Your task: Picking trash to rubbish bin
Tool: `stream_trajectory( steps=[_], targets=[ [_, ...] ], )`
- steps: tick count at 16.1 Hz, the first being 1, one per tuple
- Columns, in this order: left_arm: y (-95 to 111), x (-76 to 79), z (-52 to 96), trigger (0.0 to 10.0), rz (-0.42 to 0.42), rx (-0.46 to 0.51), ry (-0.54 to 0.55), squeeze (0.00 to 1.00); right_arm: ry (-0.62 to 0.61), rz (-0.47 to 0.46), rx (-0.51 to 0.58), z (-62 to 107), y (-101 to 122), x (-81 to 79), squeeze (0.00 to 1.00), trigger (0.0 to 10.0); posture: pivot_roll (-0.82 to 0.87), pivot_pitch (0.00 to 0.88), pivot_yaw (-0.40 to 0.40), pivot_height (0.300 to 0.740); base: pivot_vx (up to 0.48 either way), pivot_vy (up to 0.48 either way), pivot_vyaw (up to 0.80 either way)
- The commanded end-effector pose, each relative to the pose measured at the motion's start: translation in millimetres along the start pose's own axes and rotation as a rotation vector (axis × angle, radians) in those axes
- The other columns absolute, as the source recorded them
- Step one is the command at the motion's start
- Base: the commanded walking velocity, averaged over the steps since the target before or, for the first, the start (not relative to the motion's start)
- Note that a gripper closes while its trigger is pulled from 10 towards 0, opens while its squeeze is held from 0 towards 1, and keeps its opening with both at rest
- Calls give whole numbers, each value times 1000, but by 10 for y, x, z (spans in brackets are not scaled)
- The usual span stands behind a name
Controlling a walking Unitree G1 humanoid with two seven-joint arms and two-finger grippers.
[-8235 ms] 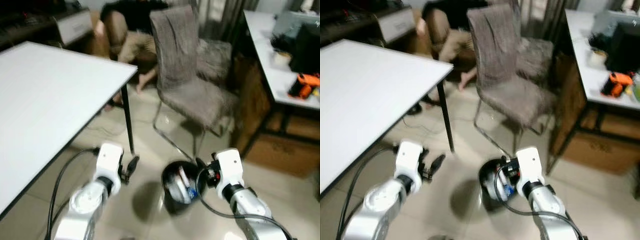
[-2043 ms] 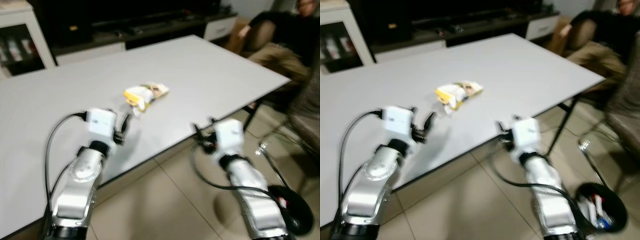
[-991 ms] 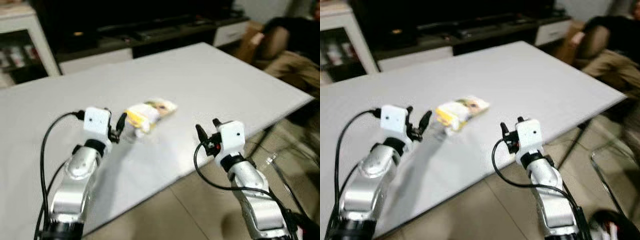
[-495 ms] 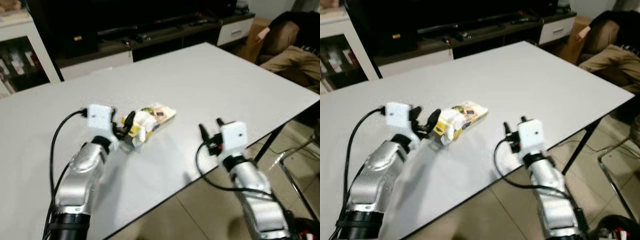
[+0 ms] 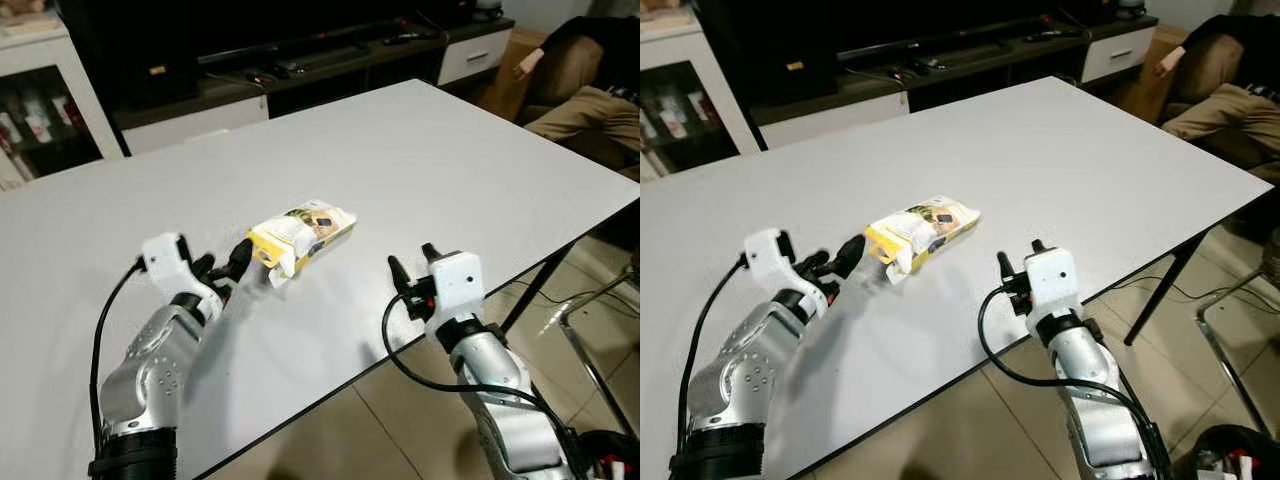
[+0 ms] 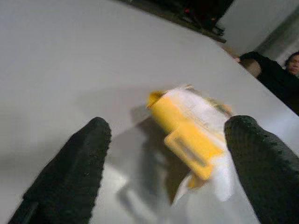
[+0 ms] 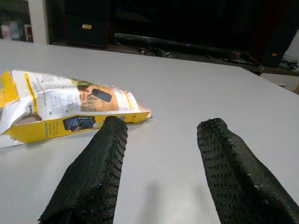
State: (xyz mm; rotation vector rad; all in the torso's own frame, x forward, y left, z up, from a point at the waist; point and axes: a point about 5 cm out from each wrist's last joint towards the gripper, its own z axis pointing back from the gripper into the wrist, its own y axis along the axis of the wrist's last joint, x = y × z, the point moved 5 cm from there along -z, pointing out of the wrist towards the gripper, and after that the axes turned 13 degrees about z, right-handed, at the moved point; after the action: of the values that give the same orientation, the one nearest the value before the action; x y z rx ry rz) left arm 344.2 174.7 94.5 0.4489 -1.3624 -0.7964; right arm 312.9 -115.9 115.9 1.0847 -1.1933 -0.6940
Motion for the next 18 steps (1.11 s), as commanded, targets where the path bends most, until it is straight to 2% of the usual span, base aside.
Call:
stream_trajectory(
  steps=[1, 6, 8, 12, 15, 17, 18],
  targets=[
    [-78, -120, -36, 10000, 74, -29, 23, 1000, 16, 11, 24, -55, 60, -3, 0, 10000, -24, 0, 10, 740, 0, 0, 0],
    [-239, -195, -157, 10000, 202, -93, -15, 1000, 11, 22, 10, -19, 7, 6, 0, 10000, -34, 0, 13, 740, 0, 0, 0],
    [-283, -117, -269, 10000, 260, -120, -74, 1000, 19, 14, 14, -11, 42, -10, 0, 10000, -38, 0, 17, 740, 0, 0, 0],
    [-379, -20, -372, 10000, 328, -172, -142, 1000, 9, 13, 6, 12, 20, -7, 0, 10000, -55, 0, 31, 740, 0, 0, 0],
    [-467, 77, -474, 10000, 263, -219, -173, 1000, -3, 13, 2, 37, 19, -11, 0, 10000, -72, 0, 48, 740, 0, 0, 0],
    [-425, 138, -541, 10000, 289, -204, -191, 1000, -10, 13, -2, 51, 8, -10, 0, 10000, -78, 0, 58, 740, 0, 0, 0],
    [-381, 216, -588, 10000, 304, -197, -214, 0, -15, 15, -4, 67, 4, 0, 0, 10000, -83, 0, 68, 740, 0, 0, 0]
  ],
)
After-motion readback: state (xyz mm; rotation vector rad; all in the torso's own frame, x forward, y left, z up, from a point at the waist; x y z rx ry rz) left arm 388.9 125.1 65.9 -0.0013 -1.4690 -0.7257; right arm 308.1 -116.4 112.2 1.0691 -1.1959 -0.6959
